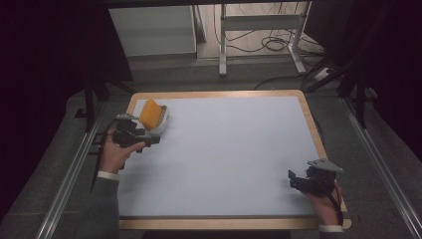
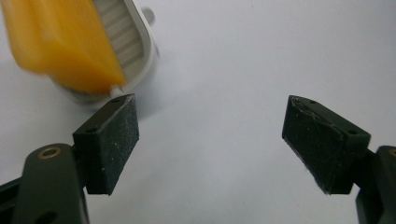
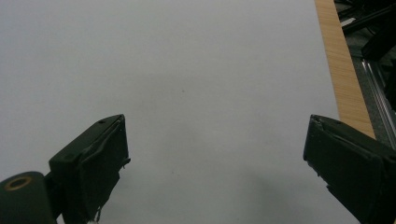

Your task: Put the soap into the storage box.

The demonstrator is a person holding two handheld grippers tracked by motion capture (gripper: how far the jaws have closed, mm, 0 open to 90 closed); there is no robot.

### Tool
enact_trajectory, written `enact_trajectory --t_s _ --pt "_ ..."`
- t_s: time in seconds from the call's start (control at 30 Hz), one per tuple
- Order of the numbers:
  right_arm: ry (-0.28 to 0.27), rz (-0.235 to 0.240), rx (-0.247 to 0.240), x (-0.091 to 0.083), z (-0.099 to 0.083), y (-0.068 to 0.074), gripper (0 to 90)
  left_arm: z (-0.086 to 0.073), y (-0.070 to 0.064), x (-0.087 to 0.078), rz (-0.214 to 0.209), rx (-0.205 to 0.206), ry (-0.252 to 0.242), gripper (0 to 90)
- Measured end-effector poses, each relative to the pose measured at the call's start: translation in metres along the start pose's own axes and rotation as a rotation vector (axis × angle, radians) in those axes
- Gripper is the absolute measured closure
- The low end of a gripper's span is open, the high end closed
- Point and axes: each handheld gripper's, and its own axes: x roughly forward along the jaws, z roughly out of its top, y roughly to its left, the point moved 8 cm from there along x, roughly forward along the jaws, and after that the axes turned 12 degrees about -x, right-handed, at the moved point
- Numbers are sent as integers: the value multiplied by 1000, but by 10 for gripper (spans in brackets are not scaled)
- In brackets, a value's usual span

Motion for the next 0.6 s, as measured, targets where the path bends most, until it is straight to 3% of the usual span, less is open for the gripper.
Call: enact_trajectory --t_s 0.03,0.2,0.3,0.4,0.6 --pt "-1 1 2 0 1 1 65 -11 -3 1 -7 8 -3 195" --pt "-2 7 5 -1 1 2 65 -33 -5 3 -20 28 21 186" --pt "-5 9 4 -1 2 3 65 -50 -9 2 -59 0 -3 186" --pt "-3 11 2 0 2 3 65 -58 -15 7 -93 -4 7 186" --pt "-1 9 0 0 2 3 66 -64 -20 13 -102 -7 13 197"
